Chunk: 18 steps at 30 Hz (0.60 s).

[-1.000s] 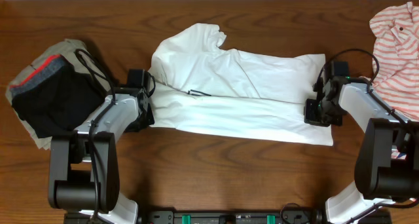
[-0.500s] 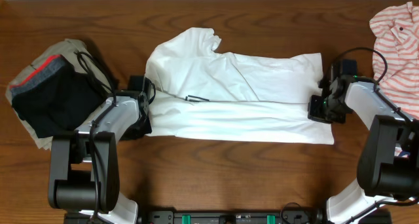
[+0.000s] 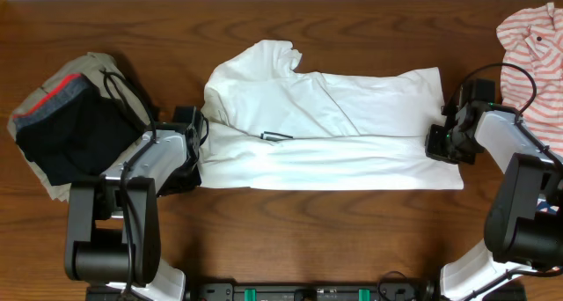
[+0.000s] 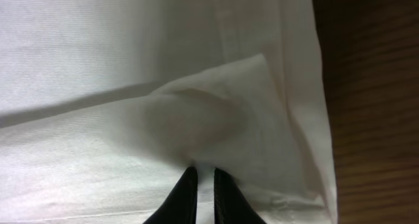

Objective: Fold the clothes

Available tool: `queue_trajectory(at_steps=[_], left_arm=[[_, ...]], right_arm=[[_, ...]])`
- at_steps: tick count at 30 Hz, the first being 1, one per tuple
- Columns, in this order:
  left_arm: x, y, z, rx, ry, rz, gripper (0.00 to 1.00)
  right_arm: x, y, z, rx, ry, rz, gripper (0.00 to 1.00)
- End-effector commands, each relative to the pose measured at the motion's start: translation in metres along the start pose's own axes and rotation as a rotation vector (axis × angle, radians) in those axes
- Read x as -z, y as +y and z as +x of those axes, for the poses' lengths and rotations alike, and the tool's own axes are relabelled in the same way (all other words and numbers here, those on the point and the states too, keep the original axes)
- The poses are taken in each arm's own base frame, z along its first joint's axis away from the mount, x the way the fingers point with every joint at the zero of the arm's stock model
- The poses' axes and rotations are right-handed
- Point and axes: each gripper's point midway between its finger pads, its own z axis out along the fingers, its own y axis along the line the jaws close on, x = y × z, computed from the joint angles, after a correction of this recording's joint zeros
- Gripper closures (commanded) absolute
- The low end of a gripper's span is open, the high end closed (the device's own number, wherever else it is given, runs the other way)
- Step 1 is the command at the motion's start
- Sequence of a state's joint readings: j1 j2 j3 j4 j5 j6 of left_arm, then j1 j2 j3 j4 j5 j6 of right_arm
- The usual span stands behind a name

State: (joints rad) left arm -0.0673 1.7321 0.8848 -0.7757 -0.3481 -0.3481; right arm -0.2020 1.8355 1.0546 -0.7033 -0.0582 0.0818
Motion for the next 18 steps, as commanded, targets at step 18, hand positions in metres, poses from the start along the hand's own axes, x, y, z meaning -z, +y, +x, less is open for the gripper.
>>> queue_trajectory(at_steps=[18], left_arm=[[0.108,-0.085,-0.054,0.269,-0.132,0.702,0.5]], right_arm=[[-0.027,-0.03,0.025,-0.011,0.101,0.115,0.87]])
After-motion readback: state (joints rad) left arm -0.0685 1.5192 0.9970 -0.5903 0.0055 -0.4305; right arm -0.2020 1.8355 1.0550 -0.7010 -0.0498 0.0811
